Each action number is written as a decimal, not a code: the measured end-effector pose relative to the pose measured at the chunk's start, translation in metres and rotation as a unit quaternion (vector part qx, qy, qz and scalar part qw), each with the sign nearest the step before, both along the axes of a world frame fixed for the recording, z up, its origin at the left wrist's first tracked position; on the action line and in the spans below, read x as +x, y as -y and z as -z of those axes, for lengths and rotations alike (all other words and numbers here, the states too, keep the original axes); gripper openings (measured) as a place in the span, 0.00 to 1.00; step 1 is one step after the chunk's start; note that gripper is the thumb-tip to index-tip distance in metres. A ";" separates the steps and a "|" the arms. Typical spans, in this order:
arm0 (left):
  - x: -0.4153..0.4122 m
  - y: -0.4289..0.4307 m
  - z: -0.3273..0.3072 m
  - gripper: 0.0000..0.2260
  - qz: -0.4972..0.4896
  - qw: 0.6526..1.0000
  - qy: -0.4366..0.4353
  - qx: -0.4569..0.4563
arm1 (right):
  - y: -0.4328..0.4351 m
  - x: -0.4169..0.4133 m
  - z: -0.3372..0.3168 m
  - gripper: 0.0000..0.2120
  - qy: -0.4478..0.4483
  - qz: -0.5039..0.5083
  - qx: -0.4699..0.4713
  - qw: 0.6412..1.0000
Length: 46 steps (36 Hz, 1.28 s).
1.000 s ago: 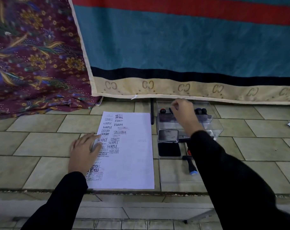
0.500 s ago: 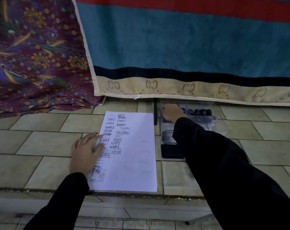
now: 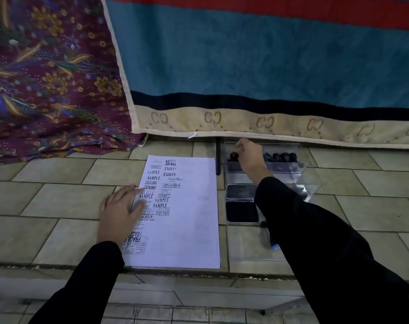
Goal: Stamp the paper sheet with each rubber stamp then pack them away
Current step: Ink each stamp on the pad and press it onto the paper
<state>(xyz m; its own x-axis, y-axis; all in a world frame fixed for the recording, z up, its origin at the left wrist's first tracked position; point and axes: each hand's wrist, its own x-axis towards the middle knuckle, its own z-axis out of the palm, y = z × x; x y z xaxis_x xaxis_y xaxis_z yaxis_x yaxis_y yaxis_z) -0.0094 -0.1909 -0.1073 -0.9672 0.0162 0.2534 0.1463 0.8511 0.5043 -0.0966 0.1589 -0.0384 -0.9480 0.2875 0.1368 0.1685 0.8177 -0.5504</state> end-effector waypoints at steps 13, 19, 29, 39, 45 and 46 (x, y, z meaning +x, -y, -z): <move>0.001 -0.001 -0.001 0.18 -0.001 1.000 -0.001 -0.002 | 0.018 -0.015 -0.004 0.08 0.117 0.007 0.050 0.992; -0.001 -0.001 0.000 0.18 -0.001 1.000 -0.005 -0.004 | 0.018 -0.014 -0.003 0.09 0.100 0.020 0.050 0.994; -0.003 0.001 0.004 0.18 0.001 1.000 -0.009 -0.008 | 0.010 -0.009 -0.002 0.06 -0.005 0.041 -0.043 0.998; -0.003 0.001 0.003 0.18 0.001 1.000 -0.007 -0.010 | 0.003 0.030 -0.031 0.15 -0.197 -0.004 -0.101 0.975; -0.004 0.001 0.004 0.18 0.006 1.000 -0.009 -0.010 | 0.007 0.107 -0.027 0.12 -0.299 -0.071 -0.099 0.947; -0.004 0.001 0.004 0.18 0.006 1.000 -0.008 -0.012 | 0.008 0.119 -0.024 0.12 -0.305 -0.084 -0.089 0.944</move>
<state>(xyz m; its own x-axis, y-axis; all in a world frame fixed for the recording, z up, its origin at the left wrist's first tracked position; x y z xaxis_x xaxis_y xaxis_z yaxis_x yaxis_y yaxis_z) -0.0130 -0.1922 -0.1112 -0.9628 0.0337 0.2681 0.1642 0.8609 0.4815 0.0220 0.1509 -0.0148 -0.7424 0.2092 0.6365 -0.3488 0.6904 -0.6338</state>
